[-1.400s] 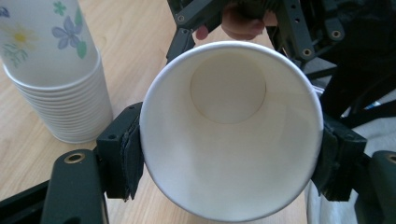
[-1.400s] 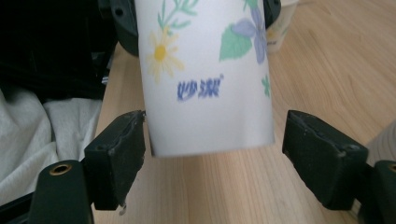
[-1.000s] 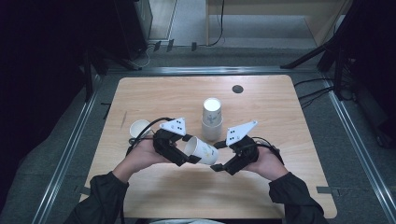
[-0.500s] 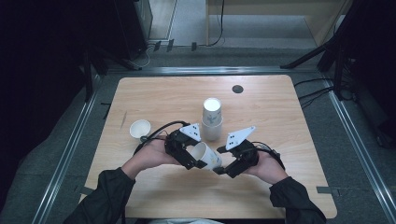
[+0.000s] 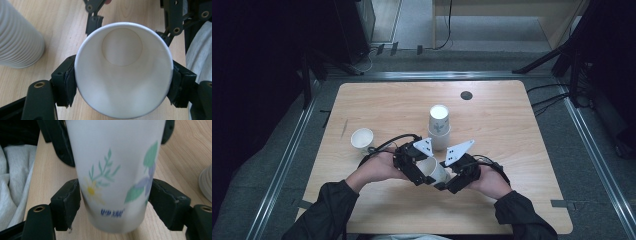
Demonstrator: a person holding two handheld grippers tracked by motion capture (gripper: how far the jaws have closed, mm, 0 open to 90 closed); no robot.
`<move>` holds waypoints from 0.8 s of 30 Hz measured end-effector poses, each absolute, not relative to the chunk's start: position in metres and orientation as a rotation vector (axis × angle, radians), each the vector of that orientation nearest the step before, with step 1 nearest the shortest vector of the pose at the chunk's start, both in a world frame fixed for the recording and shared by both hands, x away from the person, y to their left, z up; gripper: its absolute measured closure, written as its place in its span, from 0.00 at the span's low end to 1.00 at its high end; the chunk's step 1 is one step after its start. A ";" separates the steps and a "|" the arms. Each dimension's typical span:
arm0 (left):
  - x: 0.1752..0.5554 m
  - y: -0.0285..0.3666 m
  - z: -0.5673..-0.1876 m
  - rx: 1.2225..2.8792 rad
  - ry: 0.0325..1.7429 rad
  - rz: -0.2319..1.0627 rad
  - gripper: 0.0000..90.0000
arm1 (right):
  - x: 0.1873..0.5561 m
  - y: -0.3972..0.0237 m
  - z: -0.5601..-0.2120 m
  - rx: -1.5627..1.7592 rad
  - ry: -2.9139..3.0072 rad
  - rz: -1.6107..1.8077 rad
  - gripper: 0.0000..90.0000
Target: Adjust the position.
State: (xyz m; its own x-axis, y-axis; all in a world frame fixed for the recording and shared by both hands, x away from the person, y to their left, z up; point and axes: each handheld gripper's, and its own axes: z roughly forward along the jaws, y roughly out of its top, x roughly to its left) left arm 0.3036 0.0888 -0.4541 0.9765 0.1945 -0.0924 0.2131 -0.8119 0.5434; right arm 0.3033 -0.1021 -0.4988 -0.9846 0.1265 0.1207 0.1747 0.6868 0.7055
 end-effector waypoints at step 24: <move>0.302 0.105 -0.443 2.396 0.306 0.005 0.14 | 0.306 -0.112 -0.480 -0.244 -2.795 -1.313 0.37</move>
